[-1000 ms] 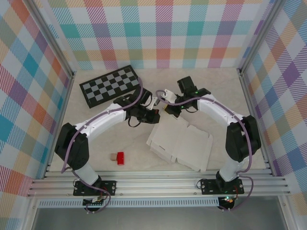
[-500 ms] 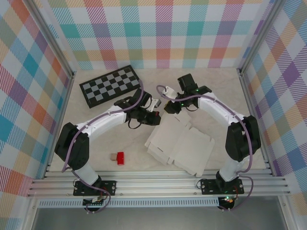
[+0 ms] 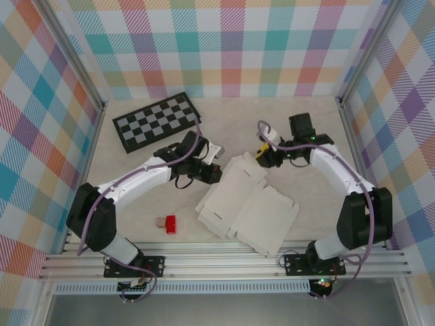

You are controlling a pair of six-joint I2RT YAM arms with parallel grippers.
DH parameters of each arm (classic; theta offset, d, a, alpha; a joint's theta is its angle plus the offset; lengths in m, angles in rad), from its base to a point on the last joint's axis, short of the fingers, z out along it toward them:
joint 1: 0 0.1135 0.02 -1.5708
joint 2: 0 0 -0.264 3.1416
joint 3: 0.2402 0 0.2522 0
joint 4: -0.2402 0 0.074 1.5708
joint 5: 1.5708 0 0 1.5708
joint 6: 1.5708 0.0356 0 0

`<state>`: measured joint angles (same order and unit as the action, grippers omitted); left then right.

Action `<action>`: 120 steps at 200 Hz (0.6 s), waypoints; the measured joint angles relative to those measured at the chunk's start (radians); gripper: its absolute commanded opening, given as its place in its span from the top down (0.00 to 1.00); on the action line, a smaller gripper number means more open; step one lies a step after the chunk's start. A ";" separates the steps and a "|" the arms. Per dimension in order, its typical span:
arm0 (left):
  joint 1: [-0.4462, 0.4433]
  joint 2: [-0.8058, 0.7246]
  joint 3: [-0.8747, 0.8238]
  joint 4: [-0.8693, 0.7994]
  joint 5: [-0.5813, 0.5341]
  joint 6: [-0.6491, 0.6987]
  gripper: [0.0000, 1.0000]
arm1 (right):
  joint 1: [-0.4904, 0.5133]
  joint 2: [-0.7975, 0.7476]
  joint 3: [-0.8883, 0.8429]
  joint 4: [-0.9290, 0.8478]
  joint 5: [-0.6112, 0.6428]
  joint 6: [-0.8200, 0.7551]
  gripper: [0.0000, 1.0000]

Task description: Fold the paper box

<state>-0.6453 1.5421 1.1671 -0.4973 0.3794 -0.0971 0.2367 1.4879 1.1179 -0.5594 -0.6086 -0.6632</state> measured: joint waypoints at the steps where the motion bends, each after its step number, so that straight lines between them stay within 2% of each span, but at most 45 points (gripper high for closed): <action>1: 0.000 -0.001 0.000 0.000 0.000 0.001 1.00 | 0.000 0.000 -0.011 0.005 -0.004 -0.001 0.64; 27: 0.003 -0.023 0.000 0.000 -0.028 0.016 1.00 | 0.002 0.018 -0.148 0.024 -0.028 -0.012 0.66; 77: 0.006 -0.025 -0.002 -0.008 -0.083 0.020 1.00 | -0.049 0.058 -0.145 0.037 -0.022 -0.087 0.66; 120: 0.006 -0.040 -0.015 -0.011 -0.082 0.024 1.00 | -0.086 0.121 -0.146 0.043 -0.021 -0.116 0.64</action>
<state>-0.6388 1.5017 1.1519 -0.5079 0.2977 -0.0731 0.1509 1.6093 0.9722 -0.5159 -0.6292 -0.7795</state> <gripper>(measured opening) 0.042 0.353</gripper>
